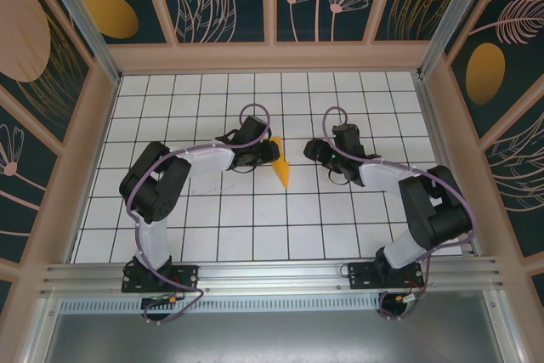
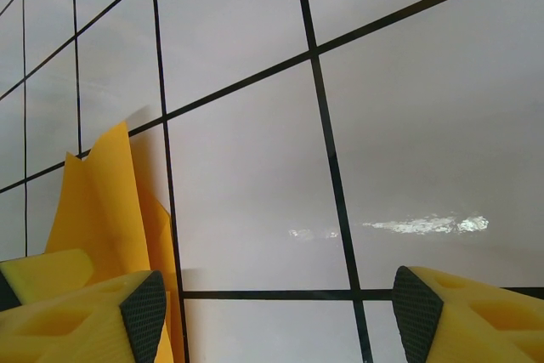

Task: Fold a paper plane with a square sheet of paper (pick it up from the middle)
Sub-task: Move the paper plane to the top-center of the table.

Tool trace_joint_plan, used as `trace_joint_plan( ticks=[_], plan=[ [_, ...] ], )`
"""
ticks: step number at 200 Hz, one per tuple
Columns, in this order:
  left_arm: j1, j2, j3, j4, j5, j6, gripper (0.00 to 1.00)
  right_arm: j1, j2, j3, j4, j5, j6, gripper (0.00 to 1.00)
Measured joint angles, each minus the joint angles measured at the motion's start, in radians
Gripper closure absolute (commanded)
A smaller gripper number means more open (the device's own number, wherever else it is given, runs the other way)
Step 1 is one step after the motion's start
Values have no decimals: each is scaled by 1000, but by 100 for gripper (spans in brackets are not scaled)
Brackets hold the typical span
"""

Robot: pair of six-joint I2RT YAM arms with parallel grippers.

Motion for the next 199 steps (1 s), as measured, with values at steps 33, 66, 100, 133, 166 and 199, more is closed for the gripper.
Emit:
trace_joint_plan(
  ticks=[33, 66, 100, 133, 166, 199],
  plan=[
    [0, -23, -65, 5, -21, -27, 79, 0, 0, 0, 0, 0, 1, 27],
    [0, -42, -111, 25, -31, -54, 88, 0, 0, 0, 0, -1, 6, 27],
    [0, -67, -148, 84, -30, -62, 98, 0, 0, 0, 0, -2, 15, 27],
    [6, -110, -178, 165, -16, -51, 100, 0, 0, 0, 0, -10, 14, 27],
    [20, -155, -203, 237, 32, -14, 100, 0, -22, 0, 0, -21, 15, 28],
    [40, -167, -226, 323, 136, 18, 100, 0, -95, -24, 35, -29, 21, 30]
  ],
)
